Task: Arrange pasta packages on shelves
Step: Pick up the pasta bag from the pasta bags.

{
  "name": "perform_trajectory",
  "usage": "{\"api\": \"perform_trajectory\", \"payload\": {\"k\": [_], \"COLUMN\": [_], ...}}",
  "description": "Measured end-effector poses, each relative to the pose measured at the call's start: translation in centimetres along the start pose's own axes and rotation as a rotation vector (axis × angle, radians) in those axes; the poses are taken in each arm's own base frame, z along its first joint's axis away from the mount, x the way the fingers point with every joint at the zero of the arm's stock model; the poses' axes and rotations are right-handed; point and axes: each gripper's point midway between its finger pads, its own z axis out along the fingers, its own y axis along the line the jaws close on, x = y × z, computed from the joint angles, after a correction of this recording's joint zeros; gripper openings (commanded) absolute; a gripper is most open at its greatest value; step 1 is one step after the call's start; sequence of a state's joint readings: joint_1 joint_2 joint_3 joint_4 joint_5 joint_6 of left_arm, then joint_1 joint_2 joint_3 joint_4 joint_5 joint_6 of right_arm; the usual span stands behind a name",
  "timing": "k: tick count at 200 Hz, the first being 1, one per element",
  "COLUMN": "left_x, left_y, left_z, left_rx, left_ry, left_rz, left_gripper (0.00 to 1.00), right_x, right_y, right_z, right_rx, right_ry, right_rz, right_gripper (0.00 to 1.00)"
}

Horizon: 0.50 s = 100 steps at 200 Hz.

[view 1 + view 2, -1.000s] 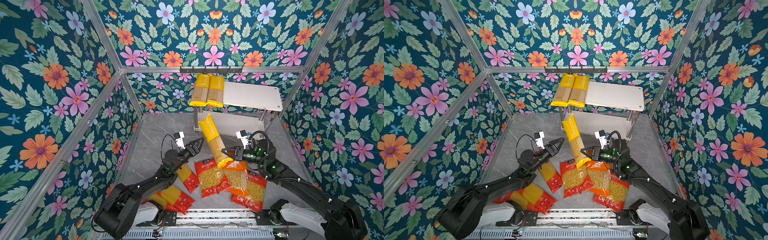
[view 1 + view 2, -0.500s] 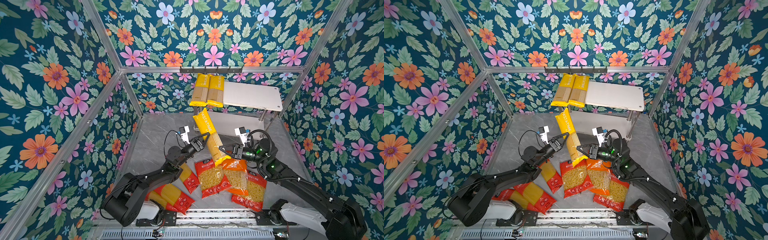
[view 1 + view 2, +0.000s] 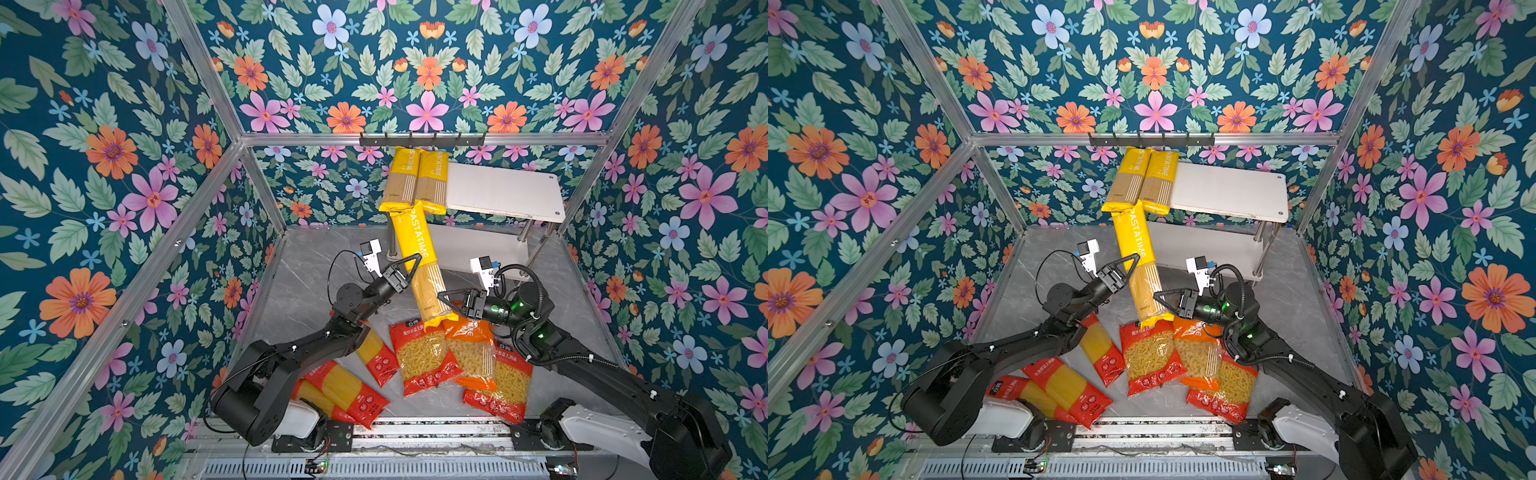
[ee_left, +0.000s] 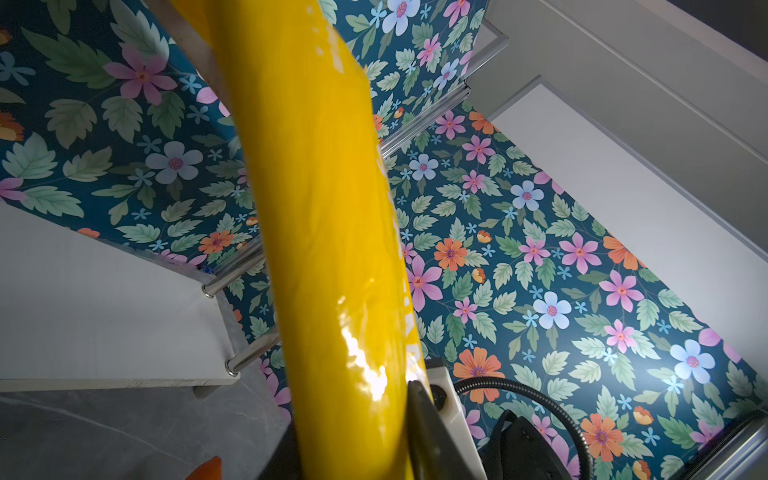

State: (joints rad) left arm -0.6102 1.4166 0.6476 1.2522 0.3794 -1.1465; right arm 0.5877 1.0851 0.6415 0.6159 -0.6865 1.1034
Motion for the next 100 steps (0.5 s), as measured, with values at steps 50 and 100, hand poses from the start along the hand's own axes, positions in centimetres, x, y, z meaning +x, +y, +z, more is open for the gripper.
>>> {"api": "perform_trajectory", "payload": {"k": [50,100], "left_x": [0.4,0.6], "left_y": [-0.3,-0.8], "left_z": [-0.4,0.1], "left_rx": [-0.009,-0.021], "left_ry": [0.007,0.04], "left_rz": [-0.02,0.017], "left_gripper": [0.0,0.0], "right_x": [0.6,0.8], "right_y": [-1.0,-1.0], "right_z": [-0.2,-0.6], "right_rx": [0.041,0.057], "right_ry": [0.012,0.015], "right_rz": [0.003,-0.017], "right_gripper": [0.08,0.34]}}
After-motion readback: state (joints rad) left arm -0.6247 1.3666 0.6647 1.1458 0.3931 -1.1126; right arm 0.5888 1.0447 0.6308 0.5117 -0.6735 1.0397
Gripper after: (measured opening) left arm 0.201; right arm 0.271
